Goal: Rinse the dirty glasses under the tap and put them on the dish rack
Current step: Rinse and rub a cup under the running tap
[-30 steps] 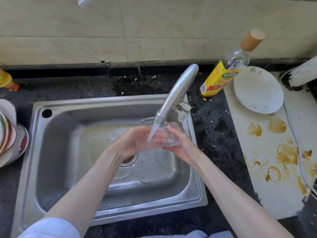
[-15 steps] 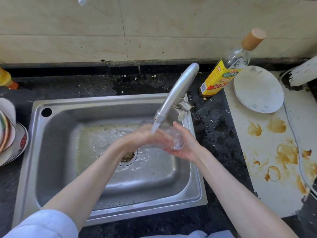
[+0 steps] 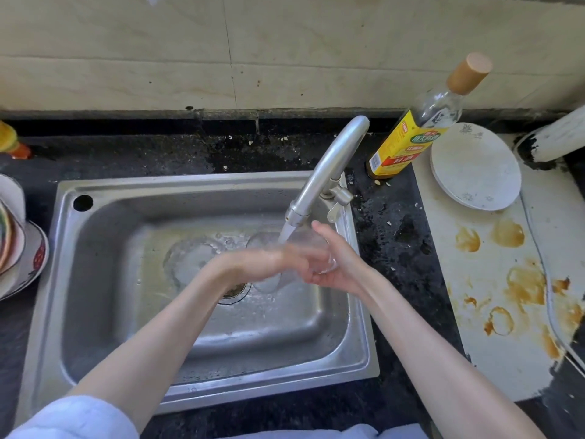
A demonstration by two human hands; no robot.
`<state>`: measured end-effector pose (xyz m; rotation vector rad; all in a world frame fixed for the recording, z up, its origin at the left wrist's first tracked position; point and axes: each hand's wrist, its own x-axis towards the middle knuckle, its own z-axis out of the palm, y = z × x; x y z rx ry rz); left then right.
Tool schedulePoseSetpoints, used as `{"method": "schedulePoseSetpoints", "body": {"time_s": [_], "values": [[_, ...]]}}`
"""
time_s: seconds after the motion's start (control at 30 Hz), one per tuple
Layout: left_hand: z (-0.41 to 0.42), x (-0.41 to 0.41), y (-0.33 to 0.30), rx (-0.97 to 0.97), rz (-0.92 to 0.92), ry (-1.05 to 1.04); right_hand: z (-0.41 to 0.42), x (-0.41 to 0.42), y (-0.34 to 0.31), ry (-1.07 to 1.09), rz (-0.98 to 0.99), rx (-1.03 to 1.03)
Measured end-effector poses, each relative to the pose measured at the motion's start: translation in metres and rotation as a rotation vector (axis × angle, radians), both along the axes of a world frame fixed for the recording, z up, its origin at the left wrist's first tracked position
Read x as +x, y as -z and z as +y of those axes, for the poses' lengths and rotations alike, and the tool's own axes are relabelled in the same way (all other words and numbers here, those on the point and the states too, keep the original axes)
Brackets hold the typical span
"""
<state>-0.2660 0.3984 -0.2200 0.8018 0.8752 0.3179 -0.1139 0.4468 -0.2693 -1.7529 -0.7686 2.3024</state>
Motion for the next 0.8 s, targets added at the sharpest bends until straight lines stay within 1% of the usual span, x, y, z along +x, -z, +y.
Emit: {"method": "schedulePoseSetpoints", "body": {"time_s": [0.07,0.1,0.17,0.27,0.33,0.4,0.47,0.5,0.53,0.57,0.63,0.67,0.7,0.73,0.8], "values": [[-0.005,-0.002,0.004,0.030,0.107,0.005,0.003,0.003,0.002,-0.077,-0.005,-0.082],[-0.008,-0.004,0.007,0.047,0.098,-0.051,0.003,0.005,0.004,-0.084,-0.007,-0.094],[-0.014,-0.010,0.016,0.022,0.082,-0.268,0.003,0.010,0.007,-0.105,0.012,-0.075],[-0.009,-0.015,0.023,-0.109,0.026,-0.498,-0.001,0.010,0.007,-0.139,0.037,-0.015],[-0.004,-0.013,0.025,-0.251,-0.064,-0.627,-0.007,0.007,0.012,-0.117,0.043,0.085],[-0.001,-0.010,0.024,-0.361,-0.183,-0.738,-0.012,0.008,0.021,-0.010,0.110,0.141],[0.000,-0.006,0.025,-0.376,-0.290,-0.821,-0.015,0.008,0.025,0.102,0.207,0.196],[0.000,-0.003,0.024,-0.345,-0.337,-0.817,-0.013,0.007,0.024,0.127,0.213,0.204],[0.000,-0.001,0.022,-0.291,-0.347,-0.765,-0.011,0.004,0.018,0.142,0.197,0.177],[-0.001,0.001,0.020,-0.179,-0.284,-0.646,-0.007,0.003,0.015,0.141,0.167,0.117],[-0.004,0.004,0.019,0.105,-0.015,-0.274,0.000,0.003,0.012,0.105,0.073,-0.053],[-0.004,0.004,0.020,0.171,0.107,-0.146,0.002,0.003,0.009,0.076,0.029,-0.126],[-0.005,0.002,0.021,0.197,0.176,-0.090,0.005,0.005,0.012,0.050,-0.011,-0.157],[-0.007,0.003,0.020,0.179,0.168,-0.107,0.006,0.006,0.010,0.016,-0.031,-0.181],[-0.009,0.002,0.024,0.080,0.074,-0.253,0.007,0.006,0.011,-0.021,-0.031,-0.188]]}}
